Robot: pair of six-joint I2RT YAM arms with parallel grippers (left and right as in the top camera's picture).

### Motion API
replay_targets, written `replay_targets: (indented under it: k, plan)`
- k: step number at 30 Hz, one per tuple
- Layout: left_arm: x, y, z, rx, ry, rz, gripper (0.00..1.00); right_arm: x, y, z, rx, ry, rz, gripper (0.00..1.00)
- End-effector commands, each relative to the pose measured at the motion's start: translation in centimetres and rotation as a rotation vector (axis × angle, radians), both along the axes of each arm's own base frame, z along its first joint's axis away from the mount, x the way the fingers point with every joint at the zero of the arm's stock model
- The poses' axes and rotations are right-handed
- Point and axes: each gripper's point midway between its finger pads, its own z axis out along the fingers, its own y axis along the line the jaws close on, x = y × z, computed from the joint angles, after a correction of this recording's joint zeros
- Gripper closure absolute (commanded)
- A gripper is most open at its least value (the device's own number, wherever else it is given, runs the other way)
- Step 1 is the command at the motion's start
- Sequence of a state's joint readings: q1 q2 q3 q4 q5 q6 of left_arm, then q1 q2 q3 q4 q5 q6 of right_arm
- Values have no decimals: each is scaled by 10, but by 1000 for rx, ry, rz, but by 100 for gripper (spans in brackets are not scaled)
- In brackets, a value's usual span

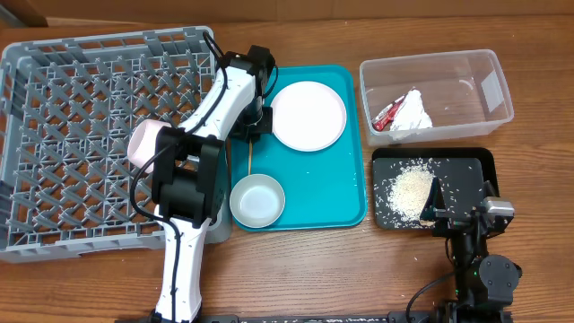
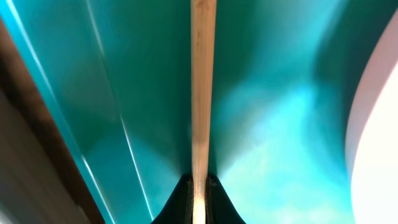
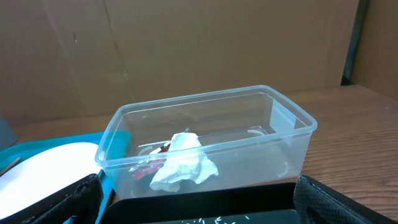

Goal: Sort waste into correct bins and load items into the dishwasher
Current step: 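Lift the wooden chopsticks and drop them into the dish rack, then reach the left gripper to the small white bowl and grasp its rim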

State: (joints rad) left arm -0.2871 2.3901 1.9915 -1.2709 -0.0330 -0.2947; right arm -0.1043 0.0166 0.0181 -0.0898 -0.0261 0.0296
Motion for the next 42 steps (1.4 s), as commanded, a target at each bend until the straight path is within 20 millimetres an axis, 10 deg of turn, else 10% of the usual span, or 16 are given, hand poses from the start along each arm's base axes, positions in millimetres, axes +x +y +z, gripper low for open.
replay_targets:
  k: [1, 11, 25, 35, 39, 42]
  plan:
    - [14, 7, 35, -51, -56, 38, 96, 0, -1, -2, -1, -4, -6, 0]
    - [10, 79, 173, -12, -297, 128, 92, 0, -1, -2, -1, -4, -6, 0]
    - [-9, 87, 114, 39, -128, 147, 88, 0, -1, -2, -1, -3, -6, 0]
    - [-31, 26, 211, -3, -364, -14, 60, 0, -1, -2, -1, -4, -6, 0]
    - [-59, -40, 217, -151, -328, -179, 6, 0, -1, -2, -1, -3, -6, 0]
    - [-81, -65, 211, -170, -270, -291, 28, 0, -1, -2, -1, -3, -6, 0]
